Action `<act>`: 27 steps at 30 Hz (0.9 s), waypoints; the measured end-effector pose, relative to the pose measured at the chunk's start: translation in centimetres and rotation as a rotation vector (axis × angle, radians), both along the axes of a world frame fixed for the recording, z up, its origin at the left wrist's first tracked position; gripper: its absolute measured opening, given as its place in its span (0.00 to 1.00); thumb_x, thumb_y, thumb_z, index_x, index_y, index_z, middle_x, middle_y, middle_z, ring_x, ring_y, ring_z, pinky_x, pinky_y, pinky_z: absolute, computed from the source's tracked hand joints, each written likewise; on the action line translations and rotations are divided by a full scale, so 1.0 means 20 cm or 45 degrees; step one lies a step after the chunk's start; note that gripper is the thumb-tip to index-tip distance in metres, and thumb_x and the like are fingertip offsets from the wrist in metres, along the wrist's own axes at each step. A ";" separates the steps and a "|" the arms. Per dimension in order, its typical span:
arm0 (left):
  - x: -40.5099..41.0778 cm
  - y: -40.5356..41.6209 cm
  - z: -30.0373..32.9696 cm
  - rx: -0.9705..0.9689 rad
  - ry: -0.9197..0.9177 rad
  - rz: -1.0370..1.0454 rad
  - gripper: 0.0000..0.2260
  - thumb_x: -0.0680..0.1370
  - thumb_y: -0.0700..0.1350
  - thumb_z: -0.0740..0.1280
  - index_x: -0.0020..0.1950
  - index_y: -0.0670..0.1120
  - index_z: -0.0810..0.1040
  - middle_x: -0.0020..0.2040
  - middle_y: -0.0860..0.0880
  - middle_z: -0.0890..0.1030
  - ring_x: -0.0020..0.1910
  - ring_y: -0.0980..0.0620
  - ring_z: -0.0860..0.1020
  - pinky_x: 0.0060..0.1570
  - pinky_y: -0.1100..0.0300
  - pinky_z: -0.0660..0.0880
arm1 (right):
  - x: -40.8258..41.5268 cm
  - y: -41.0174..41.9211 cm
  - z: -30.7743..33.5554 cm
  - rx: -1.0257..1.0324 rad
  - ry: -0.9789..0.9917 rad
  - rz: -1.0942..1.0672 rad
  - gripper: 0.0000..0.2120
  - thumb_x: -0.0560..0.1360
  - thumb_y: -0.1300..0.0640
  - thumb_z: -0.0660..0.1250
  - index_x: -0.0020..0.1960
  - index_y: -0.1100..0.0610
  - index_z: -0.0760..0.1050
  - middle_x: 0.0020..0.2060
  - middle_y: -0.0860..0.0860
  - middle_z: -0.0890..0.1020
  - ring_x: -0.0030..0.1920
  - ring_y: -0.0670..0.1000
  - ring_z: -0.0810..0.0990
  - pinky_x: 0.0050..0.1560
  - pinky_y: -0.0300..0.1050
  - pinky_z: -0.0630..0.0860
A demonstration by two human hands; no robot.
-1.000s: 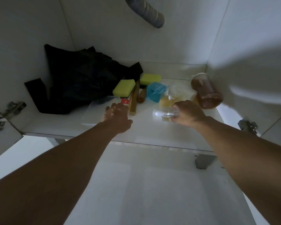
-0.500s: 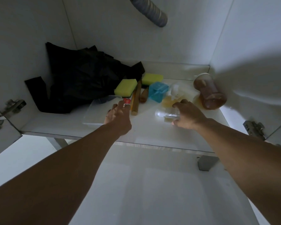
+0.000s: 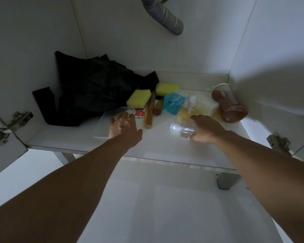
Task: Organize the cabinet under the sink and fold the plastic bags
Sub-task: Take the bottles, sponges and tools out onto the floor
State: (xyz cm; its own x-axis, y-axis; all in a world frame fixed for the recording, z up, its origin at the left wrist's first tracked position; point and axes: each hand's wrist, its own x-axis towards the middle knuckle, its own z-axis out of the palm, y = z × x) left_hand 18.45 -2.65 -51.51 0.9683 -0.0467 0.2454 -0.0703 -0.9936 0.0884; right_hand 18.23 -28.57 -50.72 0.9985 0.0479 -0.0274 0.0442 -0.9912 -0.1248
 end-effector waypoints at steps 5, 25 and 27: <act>0.03 -0.14 -0.01 -0.145 -0.019 -0.257 0.19 0.77 0.49 0.65 0.67 0.46 0.70 0.64 0.47 0.72 0.62 0.47 0.71 0.59 0.55 0.70 | 0.00 -0.03 0.02 0.046 0.002 -0.015 0.36 0.66 0.49 0.76 0.71 0.51 0.68 0.66 0.49 0.74 0.65 0.52 0.73 0.59 0.43 0.72; 0.41 -0.89 0.07 -0.460 0.273 -0.188 0.41 0.71 0.64 0.70 0.74 0.42 0.60 0.70 0.41 0.66 0.69 0.44 0.66 0.63 0.55 0.67 | 0.04 -0.33 0.08 -0.051 0.144 0.001 0.29 0.69 0.46 0.75 0.67 0.52 0.72 0.58 0.50 0.79 0.57 0.53 0.78 0.55 0.42 0.76; 0.42 -0.89 0.06 -0.451 0.262 -0.174 0.40 0.71 0.63 0.70 0.74 0.41 0.61 0.70 0.41 0.66 0.69 0.44 0.66 0.63 0.56 0.67 | 0.03 -0.34 0.08 -0.036 0.121 0.007 0.30 0.68 0.47 0.76 0.68 0.52 0.71 0.60 0.50 0.78 0.58 0.53 0.77 0.53 0.40 0.73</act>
